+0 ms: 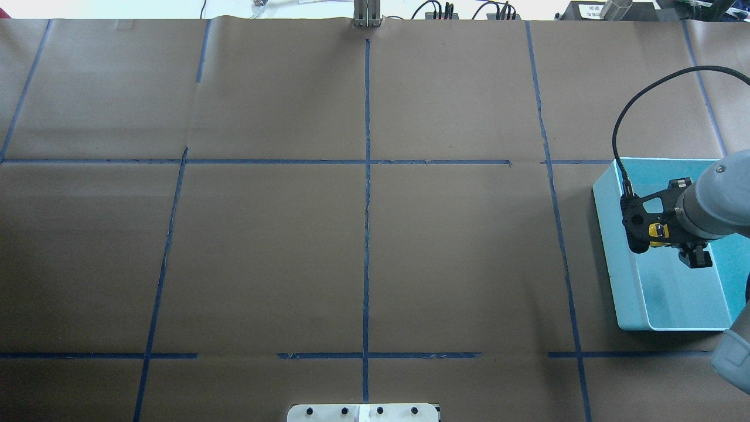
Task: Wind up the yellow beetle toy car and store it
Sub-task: 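Lower the car into the blue bin and open the right gripper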
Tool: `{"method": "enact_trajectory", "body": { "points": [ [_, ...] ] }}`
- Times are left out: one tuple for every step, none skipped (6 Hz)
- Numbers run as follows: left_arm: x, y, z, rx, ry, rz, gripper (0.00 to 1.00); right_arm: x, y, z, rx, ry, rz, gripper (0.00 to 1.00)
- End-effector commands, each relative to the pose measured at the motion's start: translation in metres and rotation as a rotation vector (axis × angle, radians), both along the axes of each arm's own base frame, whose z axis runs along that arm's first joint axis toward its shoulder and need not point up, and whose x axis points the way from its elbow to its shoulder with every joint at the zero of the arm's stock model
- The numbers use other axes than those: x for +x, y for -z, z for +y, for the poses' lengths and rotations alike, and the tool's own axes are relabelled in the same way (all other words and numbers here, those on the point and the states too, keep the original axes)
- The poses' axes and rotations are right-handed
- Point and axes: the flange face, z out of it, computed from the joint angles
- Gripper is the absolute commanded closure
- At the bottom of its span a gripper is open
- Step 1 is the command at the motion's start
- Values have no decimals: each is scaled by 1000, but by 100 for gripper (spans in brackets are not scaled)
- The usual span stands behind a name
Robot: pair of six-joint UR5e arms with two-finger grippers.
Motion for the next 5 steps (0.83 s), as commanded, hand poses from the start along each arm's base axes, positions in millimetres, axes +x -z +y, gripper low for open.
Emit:
{"method": "enact_trajectory", "body": {
  "points": [
    [0, -1, 1, -3, -1, 0, 0, -4, -52, -4, -16, -8, 0, 100],
    [0, -2, 2, -4, 0, -1, 0, -9, -68, -7, -39, -5, 20, 100],
    [0, -2, 2, -4, 0, -1, 0, -11, -76, -8, -50, -1, 31, 99],
    [0, -2, 2, -6, 0, -1, 0, -19, -83, -13, -58, 2, 38, 95],
    [0, -2, 2, -3, -1, -1, 0, -22, -86, -15, -66, 4, 39, 92]
  ]
}}
